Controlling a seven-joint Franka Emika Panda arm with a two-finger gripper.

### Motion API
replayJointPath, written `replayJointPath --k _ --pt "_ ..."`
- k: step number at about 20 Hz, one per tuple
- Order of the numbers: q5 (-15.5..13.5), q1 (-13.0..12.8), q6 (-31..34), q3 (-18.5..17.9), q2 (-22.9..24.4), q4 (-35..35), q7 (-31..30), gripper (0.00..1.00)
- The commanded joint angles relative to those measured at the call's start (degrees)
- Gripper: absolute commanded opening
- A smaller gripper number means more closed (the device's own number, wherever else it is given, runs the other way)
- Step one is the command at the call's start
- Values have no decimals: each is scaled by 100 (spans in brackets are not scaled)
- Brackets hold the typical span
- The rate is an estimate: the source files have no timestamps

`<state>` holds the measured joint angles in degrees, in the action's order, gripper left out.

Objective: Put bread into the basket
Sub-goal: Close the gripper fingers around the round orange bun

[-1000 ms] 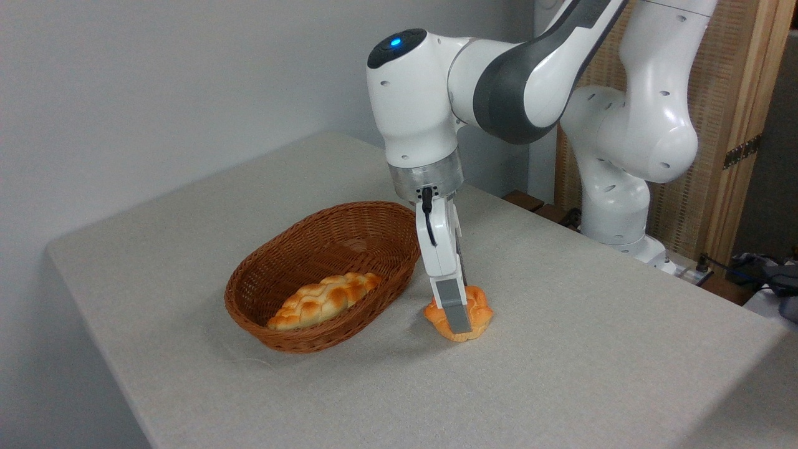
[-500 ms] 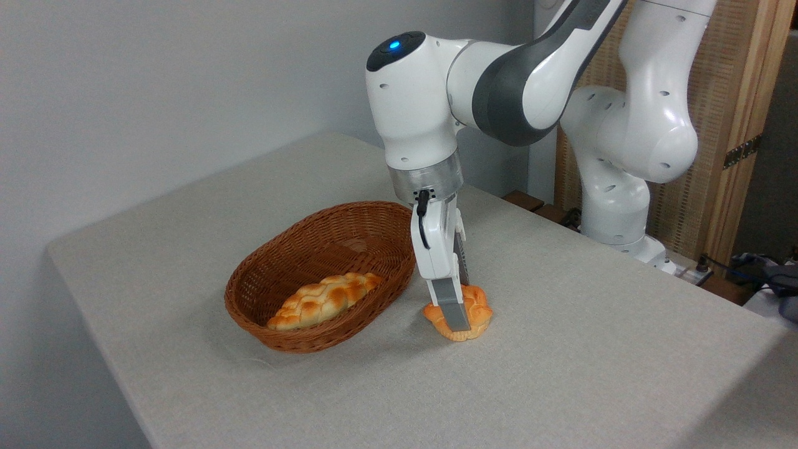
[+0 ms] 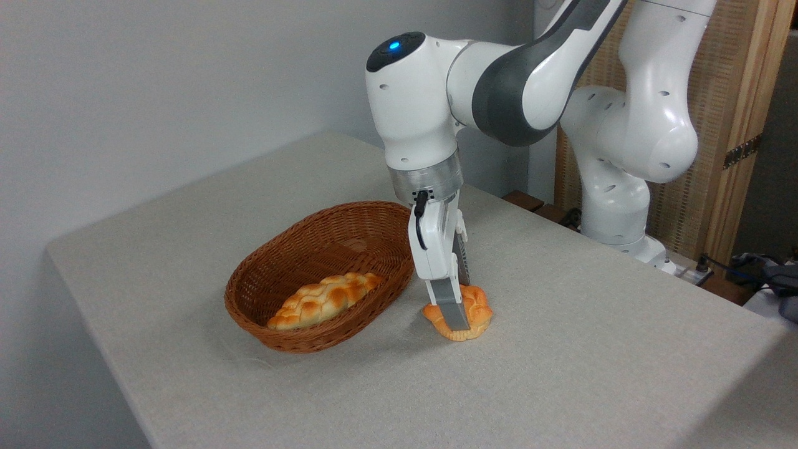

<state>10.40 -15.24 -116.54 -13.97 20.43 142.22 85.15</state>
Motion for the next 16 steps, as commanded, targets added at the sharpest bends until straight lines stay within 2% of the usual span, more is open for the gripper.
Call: replayJointPath --k 1,10,12,14,16 --pt "94 -58 -123 -88 23 113 89 25" --pt "-3 -14 -18 -88 84 34 -112 25" --pt "-11 -5 332 -88 119 -220 -332 25" --pt "-151 -5 746 -70 76 -554 -648 27" --pt "-564 -23 1080 -27 14 -906 -1183 27"
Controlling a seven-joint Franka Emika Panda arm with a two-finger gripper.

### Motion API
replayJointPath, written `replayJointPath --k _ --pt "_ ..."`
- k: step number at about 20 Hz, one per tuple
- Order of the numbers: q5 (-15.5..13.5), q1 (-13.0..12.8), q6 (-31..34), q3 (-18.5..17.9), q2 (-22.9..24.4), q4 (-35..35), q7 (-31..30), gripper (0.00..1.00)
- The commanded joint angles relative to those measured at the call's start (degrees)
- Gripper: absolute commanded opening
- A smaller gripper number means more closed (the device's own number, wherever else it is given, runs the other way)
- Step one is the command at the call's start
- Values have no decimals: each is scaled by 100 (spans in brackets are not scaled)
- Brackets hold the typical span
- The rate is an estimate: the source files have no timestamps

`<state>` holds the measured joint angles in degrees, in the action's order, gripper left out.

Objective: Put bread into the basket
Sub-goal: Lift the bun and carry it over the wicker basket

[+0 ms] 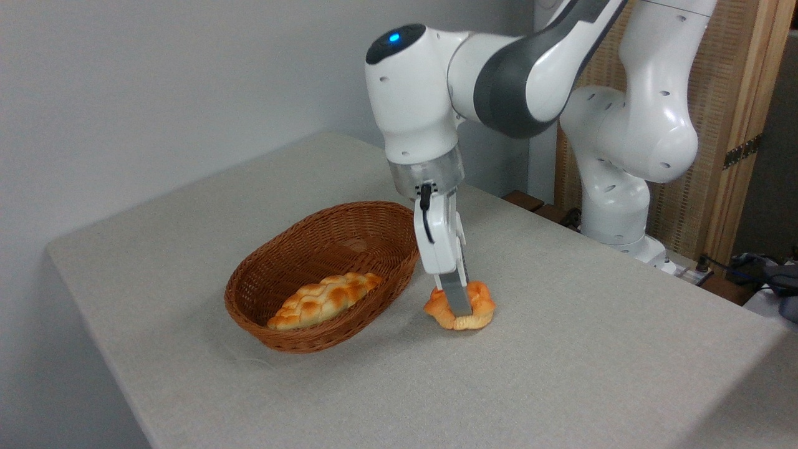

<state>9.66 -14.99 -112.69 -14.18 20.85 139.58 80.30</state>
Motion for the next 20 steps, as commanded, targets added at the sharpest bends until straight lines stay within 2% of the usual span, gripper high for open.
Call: replayJointPath --k 1,3,5,8,10,11,16,18,19,20 --pt "-752 -74 826 12 -98 -877 -1092 27" --pt "-1052 -101 915 29 -195 -1176 -1724 27" --pt "-1543 -188 907 99 -283 -1450 -2516 26" --pt "-1993 -198 898 135 -371 -1565 -3176 24" --pt "-2160 -198 907 318 -406 -1574 -3466 25" --pt "-2196 -198 907 432 -441 -1565 -3808 25" --pt "-2223 -241 889 960 -722 -1565 -4988 27" --pt "-2258 -259 854 1215 -907 -1565 -5401 35" --pt "-2293 -277 828 1364 -1012 -1556 -5637 42" --pt "-2293 -277 819 1435 -1074 -1556 -5709 62"
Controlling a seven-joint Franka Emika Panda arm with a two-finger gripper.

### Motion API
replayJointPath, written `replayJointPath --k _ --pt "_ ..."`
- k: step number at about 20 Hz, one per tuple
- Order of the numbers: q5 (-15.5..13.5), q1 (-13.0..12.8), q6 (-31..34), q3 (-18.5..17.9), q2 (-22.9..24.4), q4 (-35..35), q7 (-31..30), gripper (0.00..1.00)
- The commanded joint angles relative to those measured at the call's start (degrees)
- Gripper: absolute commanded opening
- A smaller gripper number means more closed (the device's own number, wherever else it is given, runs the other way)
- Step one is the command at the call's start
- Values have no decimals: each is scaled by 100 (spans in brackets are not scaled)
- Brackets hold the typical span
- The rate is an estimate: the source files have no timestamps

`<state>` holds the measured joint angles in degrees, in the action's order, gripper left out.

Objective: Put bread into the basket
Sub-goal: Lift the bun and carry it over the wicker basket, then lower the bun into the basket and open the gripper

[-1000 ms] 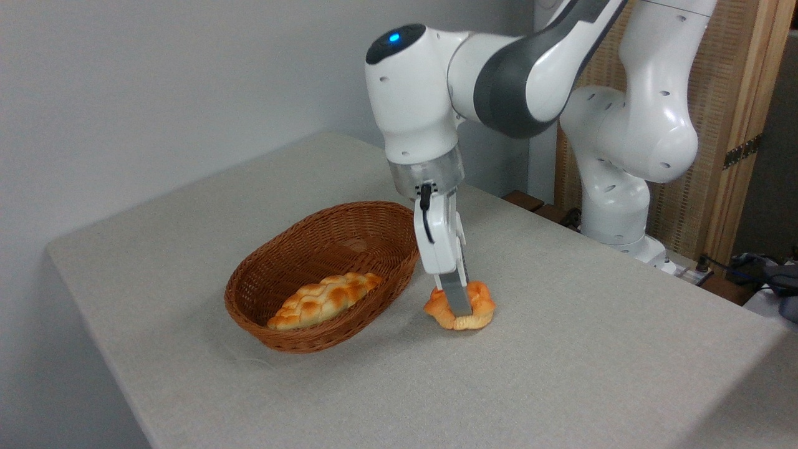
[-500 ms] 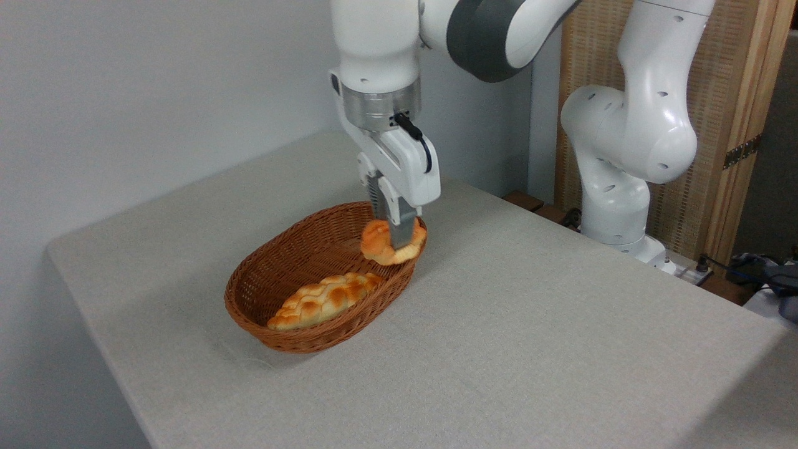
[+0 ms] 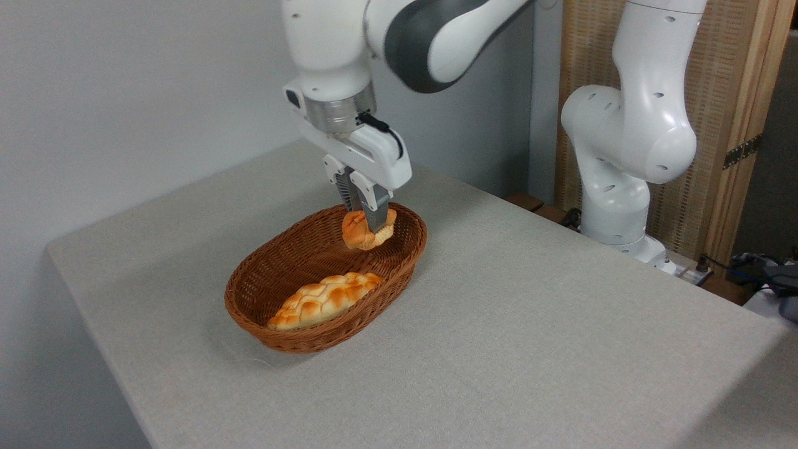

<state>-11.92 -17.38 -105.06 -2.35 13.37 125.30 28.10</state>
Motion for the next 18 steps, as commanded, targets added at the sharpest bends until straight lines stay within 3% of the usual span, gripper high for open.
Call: replayJointPath --k 1,2,18 --pt "-135 -37 47 270 -344 -128 -489 78" --pt "-135 -63 30 288 -353 -119 -498 100" --pt "-117 -63 -23 288 -353 -128 -437 100"
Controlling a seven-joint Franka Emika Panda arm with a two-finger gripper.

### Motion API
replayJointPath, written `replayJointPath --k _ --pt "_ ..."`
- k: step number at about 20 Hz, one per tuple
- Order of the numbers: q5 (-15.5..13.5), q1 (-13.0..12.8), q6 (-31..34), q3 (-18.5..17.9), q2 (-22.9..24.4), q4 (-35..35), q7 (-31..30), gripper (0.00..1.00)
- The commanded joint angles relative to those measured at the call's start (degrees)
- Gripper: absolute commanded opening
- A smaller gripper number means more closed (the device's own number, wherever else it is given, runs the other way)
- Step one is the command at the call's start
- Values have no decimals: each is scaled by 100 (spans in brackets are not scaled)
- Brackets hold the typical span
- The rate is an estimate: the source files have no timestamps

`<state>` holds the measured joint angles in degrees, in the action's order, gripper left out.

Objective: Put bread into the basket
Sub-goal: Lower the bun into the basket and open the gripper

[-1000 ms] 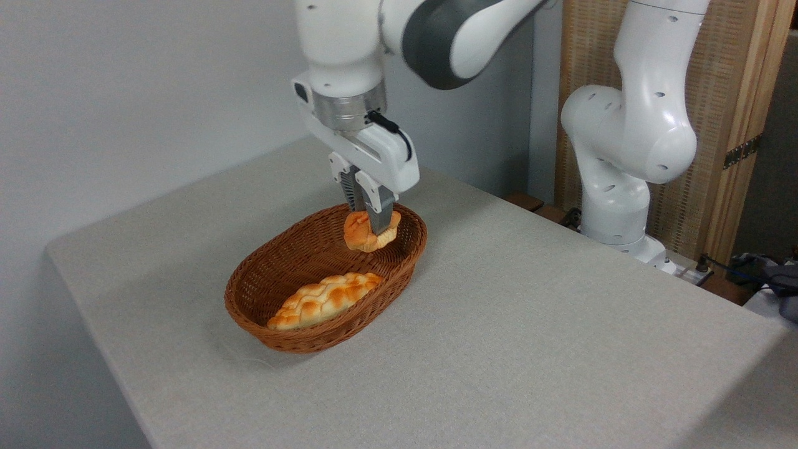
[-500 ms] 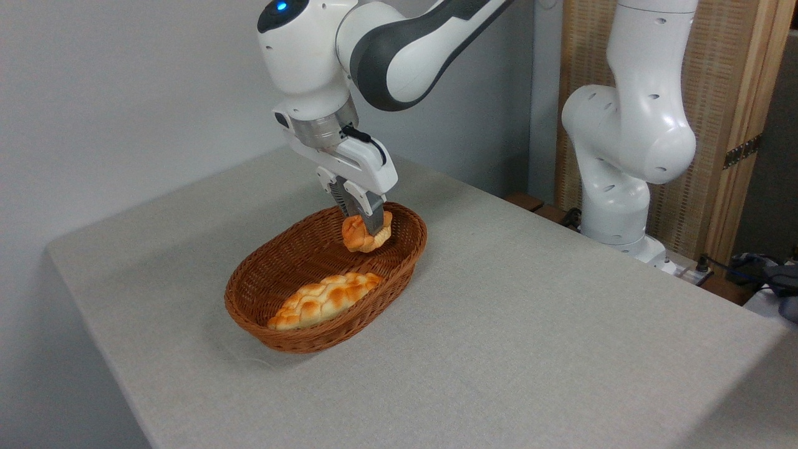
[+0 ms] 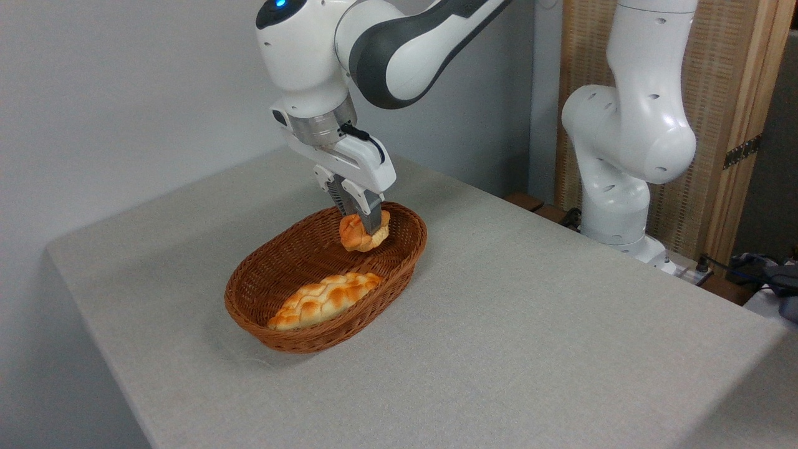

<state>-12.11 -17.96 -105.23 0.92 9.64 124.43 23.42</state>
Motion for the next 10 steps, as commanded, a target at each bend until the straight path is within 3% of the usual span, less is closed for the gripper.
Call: replayJointPath --k 1,10 --pt "-90 -6 -15 -39 20 -42 31 100" --pt "-46 20 -15 -48 29 -182 75 100"
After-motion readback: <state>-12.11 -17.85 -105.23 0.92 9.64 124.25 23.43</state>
